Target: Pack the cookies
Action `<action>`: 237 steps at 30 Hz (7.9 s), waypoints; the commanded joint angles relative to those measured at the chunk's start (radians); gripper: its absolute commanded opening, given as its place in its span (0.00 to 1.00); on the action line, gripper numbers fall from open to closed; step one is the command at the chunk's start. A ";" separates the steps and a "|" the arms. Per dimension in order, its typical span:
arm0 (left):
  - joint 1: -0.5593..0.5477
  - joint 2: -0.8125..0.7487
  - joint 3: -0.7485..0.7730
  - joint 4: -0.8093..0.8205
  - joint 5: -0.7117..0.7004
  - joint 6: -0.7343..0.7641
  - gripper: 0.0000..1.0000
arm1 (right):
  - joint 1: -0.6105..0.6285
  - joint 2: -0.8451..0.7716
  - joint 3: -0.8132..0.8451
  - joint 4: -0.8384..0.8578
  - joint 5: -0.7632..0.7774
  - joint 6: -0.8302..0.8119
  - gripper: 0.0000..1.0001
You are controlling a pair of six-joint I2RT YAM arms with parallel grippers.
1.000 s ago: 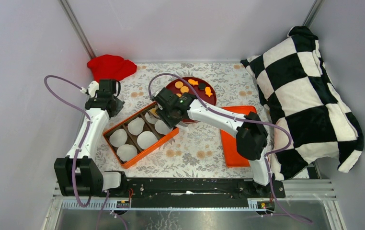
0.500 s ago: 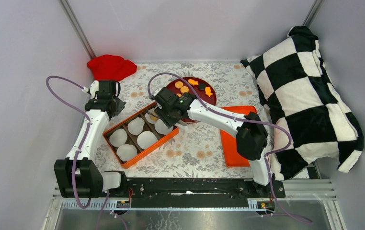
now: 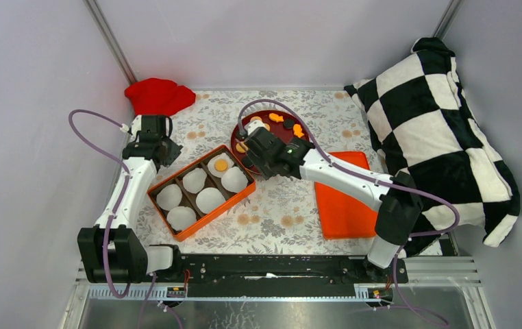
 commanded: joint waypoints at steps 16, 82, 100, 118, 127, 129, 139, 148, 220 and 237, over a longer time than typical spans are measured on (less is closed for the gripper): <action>0.006 0.013 -0.005 0.044 -0.003 0.014 0.00 | -0.180 0.194 -0.044 0.170 -0.139 0.004 0.52; 0.006 -0.010 0.034 0.050 0.112 0.111 0.00 | 0.076 -0.071 -0.211 0.116 -0.187 0.075 0.46; 0.005 -0.026 0.035 0.057 0.130 0.112 0.00 | 0.074 -0.135 -0.147 0.124 -0.013 0.075 0.50; -0.047 0.027 0.067 0.065 0.118 0.101 0.00 | -0.082 -0.103 -0.266 0.125 0.037 0.099 0.50; -0.053 0.024 0.068 0.061 0.101 0.103 0.00 | -0.227 0.104 -0.141 0.190 -0.100 0.072 0.51; -0.053 0.023 0.068 0.061 0.101 0.102 0.00 | -0.240 0.148 -0.103 0.201 -0.112 0.061 0.51; -0.053 0.023 0.078 0.048 0.087 0.106 0.00 | -0.291 0.318 0.097 0.192 -0.189 0.047 0.52; -0.053 0.013 0.077 0.039 0.087 0.109 0.00 | -0.320 0.371 0.171 0.152 -0.237 0.044 0.19; 0.197 -0.053 0.224 0.026 0.225 0.129 0.02 | 0.061 -0.116 -0.023 0.156 0.038 0.020 0.47; 0.194 -0.023 0.206 0.042 0.267 0.127 0.01 | -0.234 0.000 -0.202 0.188 -0.101 0.083 0.47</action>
